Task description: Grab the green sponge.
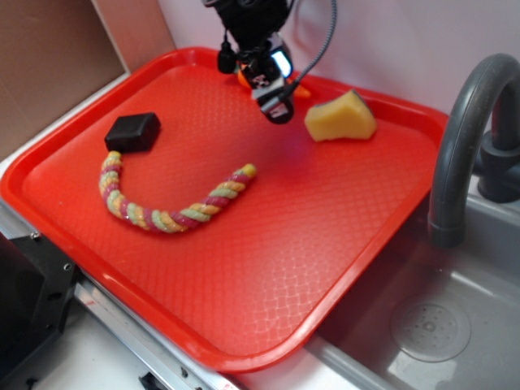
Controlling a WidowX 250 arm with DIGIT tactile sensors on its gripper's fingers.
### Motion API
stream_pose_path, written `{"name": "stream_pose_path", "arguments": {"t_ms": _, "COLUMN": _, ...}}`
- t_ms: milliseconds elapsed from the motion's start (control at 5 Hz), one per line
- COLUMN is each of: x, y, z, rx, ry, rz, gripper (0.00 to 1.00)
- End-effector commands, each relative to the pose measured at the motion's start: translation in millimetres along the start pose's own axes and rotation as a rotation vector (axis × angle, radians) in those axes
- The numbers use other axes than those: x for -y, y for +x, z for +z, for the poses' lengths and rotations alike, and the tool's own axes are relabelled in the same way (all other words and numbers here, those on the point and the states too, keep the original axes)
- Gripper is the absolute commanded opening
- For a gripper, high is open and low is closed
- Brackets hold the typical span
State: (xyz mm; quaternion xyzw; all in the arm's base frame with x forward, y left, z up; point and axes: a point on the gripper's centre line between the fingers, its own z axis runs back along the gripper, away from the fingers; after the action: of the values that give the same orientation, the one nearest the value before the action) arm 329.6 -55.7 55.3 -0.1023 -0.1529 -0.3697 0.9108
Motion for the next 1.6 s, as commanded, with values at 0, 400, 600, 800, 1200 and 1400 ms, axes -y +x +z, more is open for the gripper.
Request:
{"name": "stream_pose_path", "arguments": {"t_ms": 0, "x": 16.5, "y": 30.8, "z": -17.9, "rx": 0.009, "ry": -0.051, "rz": -0.104, "gripper": 1.0}}
{"name": "stream_pose_path", "arguments": {"t_ms": 400, "x": 26.7, "y": 35.0, "z": -32.4, "rx": -0.018, "ry": -0.071, "rz": -0.143, "gripper": 1.0}}
{"name": "stream_pose_path", "arguments": {"t_ms": 600, "x": 26.0, "y": 34.7, "z": -37.8, "rx": -0.041, "ry": -0.047, "rz": -0.154, "gripper": 0.21}}
{"name": "stream_pose_path", "arguments": {"t_ms": 800, "x": 25.7, "y": 33.0, "z": -40.6, "rx": -0.03, "ry": -0.086, "rz": -0.198, "gripper": 0.0}}
{"name": "stream_pose_path", "arguments": {"t_ms": 1200, "x": 23.1, "y": 18.6, "z": 4.7, "rx": -0.137, "ry": -0.051, "rz": 0.079, "gripper": 0.0}}
{"name": "stream_pose_path", "arguments": {"t_ms": 1400, "x": 34.8, "y": 7.6, "z": 54.5, "rx": -0.162, "ry": -0.052, "rz": 0.346, "gripper": 0.0}}
